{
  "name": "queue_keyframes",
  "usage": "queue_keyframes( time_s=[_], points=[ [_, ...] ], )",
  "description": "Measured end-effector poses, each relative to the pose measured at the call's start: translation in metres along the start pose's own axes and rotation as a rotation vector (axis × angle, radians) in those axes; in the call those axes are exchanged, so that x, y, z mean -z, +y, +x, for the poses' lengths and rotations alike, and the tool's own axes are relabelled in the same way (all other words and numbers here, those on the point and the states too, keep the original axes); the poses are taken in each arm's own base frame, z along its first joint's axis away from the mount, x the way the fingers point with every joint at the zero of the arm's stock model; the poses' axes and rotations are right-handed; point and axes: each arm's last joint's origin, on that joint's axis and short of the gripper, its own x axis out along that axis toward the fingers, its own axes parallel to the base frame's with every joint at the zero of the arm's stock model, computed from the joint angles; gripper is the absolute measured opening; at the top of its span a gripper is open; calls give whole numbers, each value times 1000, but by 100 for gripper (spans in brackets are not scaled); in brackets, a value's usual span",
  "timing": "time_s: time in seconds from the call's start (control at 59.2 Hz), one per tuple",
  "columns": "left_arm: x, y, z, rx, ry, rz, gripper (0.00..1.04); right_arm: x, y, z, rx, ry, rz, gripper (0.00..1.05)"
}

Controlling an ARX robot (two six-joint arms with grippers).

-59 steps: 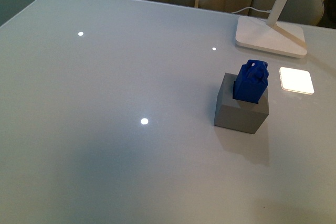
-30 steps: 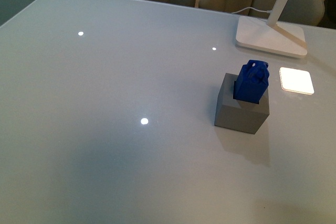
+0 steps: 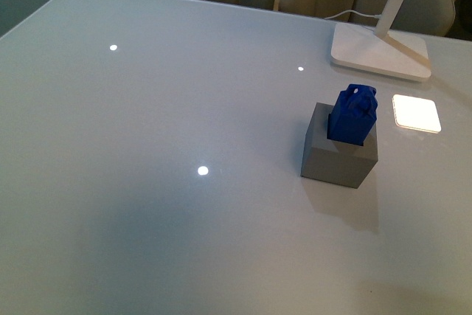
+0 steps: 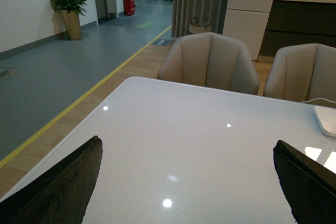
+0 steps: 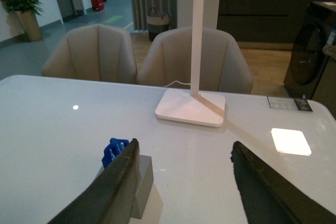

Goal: Insert blue part into gray base

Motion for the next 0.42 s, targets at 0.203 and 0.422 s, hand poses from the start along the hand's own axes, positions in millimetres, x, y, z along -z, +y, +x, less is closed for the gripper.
queue_keyframes(
  time_s=[0.203, 0.422],
  points=[
    [0, 0, 0, 0, 0, 0, 97, 0, 0, 0, 0, 0, 0, 96],
    [0, 0, 0, 0, 0, 0, 97, 0, 0, 0, 0, 0, 0, 96]
  ],
)
